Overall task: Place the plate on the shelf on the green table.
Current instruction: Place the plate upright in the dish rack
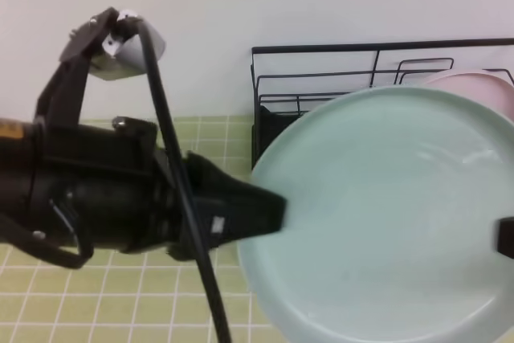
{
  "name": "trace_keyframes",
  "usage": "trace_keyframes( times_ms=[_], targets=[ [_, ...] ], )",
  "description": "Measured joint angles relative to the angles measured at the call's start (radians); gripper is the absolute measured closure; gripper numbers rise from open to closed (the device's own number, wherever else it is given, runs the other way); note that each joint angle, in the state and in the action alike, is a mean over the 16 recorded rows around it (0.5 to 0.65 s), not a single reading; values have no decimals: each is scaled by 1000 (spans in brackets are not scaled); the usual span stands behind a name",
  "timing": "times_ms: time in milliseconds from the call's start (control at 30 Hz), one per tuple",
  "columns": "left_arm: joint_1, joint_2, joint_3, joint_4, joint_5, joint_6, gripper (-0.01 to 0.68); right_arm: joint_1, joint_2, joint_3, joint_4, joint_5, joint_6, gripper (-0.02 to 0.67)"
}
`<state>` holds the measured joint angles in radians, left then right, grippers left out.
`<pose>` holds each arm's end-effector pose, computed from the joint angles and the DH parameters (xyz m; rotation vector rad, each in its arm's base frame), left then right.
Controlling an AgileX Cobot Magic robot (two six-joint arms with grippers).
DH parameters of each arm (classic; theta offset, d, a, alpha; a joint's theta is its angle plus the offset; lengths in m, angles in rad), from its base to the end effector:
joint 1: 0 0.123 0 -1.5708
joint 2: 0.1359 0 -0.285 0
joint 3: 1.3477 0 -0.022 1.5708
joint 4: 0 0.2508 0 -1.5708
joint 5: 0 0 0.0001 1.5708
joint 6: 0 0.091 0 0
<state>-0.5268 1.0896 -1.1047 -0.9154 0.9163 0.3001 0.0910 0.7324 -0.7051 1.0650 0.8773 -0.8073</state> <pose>0.1530 -0.1553 0.4005 0.6019 2.1752 -1.2324 0.1188 0.0724 0.3471 -0.5042 1.9403 0.8365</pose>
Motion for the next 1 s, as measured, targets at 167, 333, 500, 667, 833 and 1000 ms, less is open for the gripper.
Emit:
trace_keyframes(
  times_ms=[167,333,500,667,833,1000],
  targets=[
    [1,0,0,-76,14,31,261,0,1,0,-133,-82,-22,628],
    [1,0,0,-123,13,67,181,0,2,-1,-343,-227,-21,616],
    [2,0,0,-86,11,97,260,0,9,-1,-565,-388,-42,597],
    [2,1,0,21,2,99,416,0,46,-14,-748,-539,-99,613],
    [2,-2,11,139,-46,90,575,4,117,-56,-877,-615,-180,617],
    [2,-18,61,207,-153,82,662,25,215,-132,-996,-638,-241,617]
  ],
)
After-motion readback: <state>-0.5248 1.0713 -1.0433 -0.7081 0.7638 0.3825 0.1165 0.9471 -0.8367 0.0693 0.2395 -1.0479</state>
